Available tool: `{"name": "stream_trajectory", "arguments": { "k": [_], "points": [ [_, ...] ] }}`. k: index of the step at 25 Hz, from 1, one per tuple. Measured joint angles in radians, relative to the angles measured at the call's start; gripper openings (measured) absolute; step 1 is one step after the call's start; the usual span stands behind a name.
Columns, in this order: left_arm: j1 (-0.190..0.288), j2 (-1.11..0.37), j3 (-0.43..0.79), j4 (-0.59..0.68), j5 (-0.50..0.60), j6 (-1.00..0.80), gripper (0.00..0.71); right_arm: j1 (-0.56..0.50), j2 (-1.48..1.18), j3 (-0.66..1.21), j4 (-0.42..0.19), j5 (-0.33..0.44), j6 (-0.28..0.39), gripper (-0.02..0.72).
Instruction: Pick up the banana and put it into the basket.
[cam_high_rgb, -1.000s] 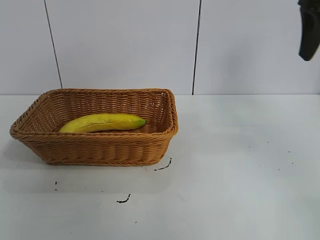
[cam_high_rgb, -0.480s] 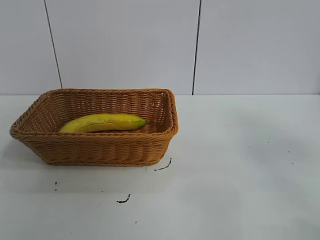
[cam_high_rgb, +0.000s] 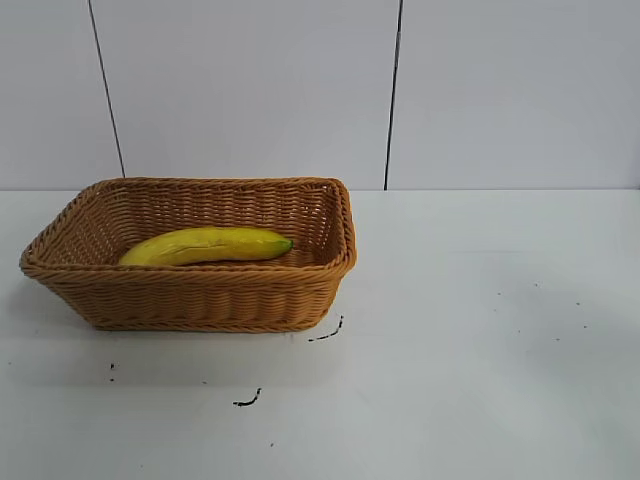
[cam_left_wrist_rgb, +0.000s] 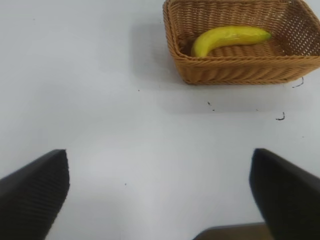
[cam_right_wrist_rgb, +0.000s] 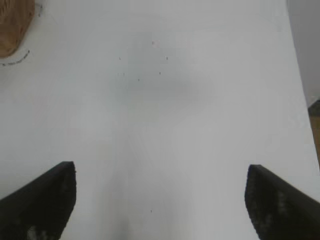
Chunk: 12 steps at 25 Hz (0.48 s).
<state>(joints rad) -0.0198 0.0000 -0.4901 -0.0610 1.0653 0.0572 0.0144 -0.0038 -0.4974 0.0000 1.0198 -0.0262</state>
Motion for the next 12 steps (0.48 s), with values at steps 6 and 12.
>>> {"name": "stream_trajectory", "arguments": {
  "k": [6,12],
  "points": [
    [0.0,0.0,0.0,0.0,0.0,0.0,0.695,0.0,-0.001,0.0,0.0,-0.001,-0.003,0.653],
    [0.0,0.0,0.0,0.0,0.0,0.0,0.695,0.0,-0.001,0.0,0.0,-0.001,-0.003,0.647]
  ]
}}
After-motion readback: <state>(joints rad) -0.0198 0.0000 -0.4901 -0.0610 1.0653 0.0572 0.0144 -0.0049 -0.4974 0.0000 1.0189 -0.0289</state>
